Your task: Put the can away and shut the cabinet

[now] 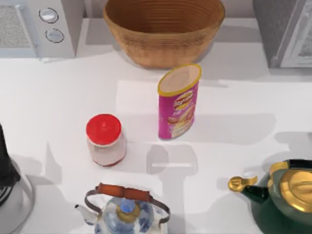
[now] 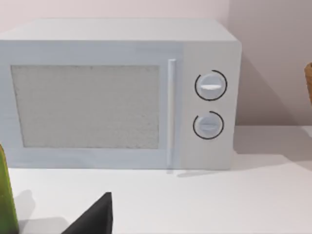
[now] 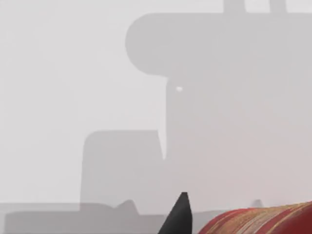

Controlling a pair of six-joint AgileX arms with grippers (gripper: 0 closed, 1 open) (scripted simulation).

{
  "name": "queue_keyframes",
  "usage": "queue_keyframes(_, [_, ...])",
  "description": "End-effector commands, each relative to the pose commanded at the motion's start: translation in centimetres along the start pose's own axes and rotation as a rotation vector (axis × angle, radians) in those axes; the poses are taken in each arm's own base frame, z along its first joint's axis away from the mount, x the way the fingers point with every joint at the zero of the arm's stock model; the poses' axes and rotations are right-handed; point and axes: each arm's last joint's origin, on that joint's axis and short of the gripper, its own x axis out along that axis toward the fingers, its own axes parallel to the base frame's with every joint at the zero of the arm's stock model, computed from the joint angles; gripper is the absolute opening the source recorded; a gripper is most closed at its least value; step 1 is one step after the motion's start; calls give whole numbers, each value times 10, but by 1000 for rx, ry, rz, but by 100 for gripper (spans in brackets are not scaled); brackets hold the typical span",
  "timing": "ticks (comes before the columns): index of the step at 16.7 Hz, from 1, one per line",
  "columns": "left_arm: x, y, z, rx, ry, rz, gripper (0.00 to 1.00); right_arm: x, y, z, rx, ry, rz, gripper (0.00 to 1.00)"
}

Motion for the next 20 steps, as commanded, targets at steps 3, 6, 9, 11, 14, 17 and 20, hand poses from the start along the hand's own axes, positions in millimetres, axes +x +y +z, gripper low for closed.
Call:
queue_keyframes(3, [0, 0, 0, 0, 0, 0, 100, -6, -3, 13, 2, -2, -3, 0])
queue_keyframes(6, [0, 0, 0, 0, 0, 0, 100, -25, -6, 41, 1, -16, -6, 0])
queue_keyframes(9, [0, 0, 0, 0, 0, 0, 100, -43, -4, 51, 13, 58, 10, 0])
queue_keyframes(11, [0, 0, 0, 0, 0, 0, 100, -63, -4, 63, 14, 79, 12, 0])
queue_keyframes(14, [0, 0, 0, 0, 0, 0, 100, -101, -2, 86, 3, 28, 1, 0])
queue_keyframes(17, [0, 0, 0, 0, 0, 0, 100, -117, 0, 94, 0, 0, 0, 0])
queue_keyframes(20, [0, 0, 0, 0, 0, 0, 100, -115, 0, 93, 2, 3, 1, 0])
